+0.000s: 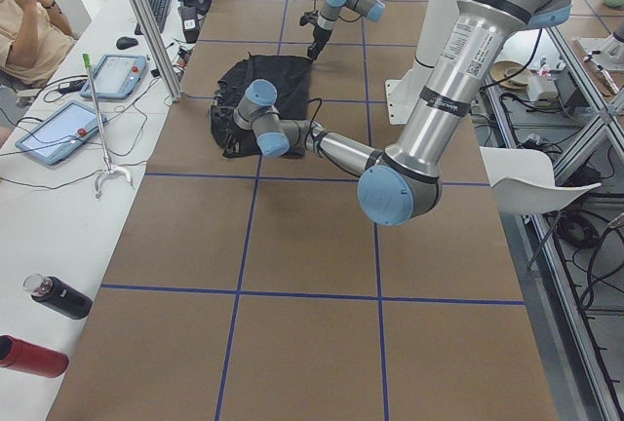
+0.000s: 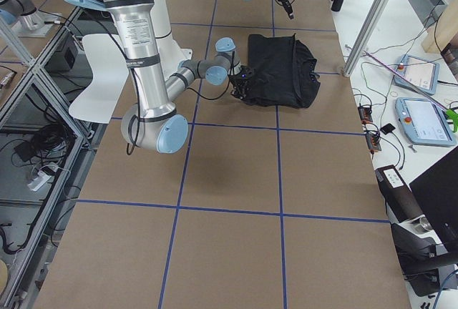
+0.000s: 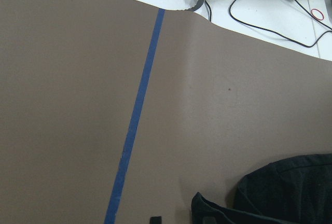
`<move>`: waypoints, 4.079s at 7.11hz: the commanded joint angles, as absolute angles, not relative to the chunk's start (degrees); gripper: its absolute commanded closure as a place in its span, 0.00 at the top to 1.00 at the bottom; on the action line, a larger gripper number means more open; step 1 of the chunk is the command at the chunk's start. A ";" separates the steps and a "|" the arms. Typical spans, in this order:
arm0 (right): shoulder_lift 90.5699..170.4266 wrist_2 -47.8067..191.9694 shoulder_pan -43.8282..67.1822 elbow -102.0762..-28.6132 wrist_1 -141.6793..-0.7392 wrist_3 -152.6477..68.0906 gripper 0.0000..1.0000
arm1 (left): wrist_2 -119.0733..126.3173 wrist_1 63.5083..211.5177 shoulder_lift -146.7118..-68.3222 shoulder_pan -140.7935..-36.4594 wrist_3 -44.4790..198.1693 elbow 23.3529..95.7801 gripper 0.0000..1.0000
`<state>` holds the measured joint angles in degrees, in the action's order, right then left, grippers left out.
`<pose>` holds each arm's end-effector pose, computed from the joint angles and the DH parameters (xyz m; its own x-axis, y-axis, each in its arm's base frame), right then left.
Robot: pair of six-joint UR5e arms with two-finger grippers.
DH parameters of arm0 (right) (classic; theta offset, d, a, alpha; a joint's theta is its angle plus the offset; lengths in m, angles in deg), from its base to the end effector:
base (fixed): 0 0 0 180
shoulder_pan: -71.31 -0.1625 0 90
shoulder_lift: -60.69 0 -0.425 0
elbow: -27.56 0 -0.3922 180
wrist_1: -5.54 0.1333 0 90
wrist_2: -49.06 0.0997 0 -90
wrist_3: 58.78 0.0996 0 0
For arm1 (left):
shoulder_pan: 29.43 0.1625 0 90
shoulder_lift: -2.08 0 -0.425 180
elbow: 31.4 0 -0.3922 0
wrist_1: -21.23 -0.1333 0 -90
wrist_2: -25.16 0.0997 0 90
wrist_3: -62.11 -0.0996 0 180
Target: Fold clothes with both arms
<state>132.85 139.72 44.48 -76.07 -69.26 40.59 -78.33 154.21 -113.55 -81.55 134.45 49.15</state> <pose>-0.4807 -0.3912 0.3581 0.5319 0.4515 0.7164 -0.5376 0.8337 -0.1262 0.3397 -0.6160 0.4004 0.4955 -0.1565 -0.8544 0.5187 0.8423 0.1465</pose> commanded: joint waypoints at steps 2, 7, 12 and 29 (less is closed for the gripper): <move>132.85 139.67 44.15 -76.15 -69.26 40.45 0.00 | -78.20 154.21 -113.41 -81.55 134.45 49.19 0.38; 135.65 141.61 42.74 -80.88 -69.35 40.01 0.00 | -78.20 154.04 -112.53 -81.55 134.62 51.65 0.38; 147.40 146.16 50.44 -94.48 -69.70 48.24 0.00 | -78.38 153.77 -110.52 -81.73 134.62 56.38 0.38; 139.97 158.75 33.78 -90.32 -69.78 52.69 1.00 | -72.93 146.48 -104.27 -53.25 161.87 69.23 0.53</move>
<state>141.08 159.12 35.02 -93.45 -69.74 55.36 -73.69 146.64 -104.29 -54.57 161.79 69.57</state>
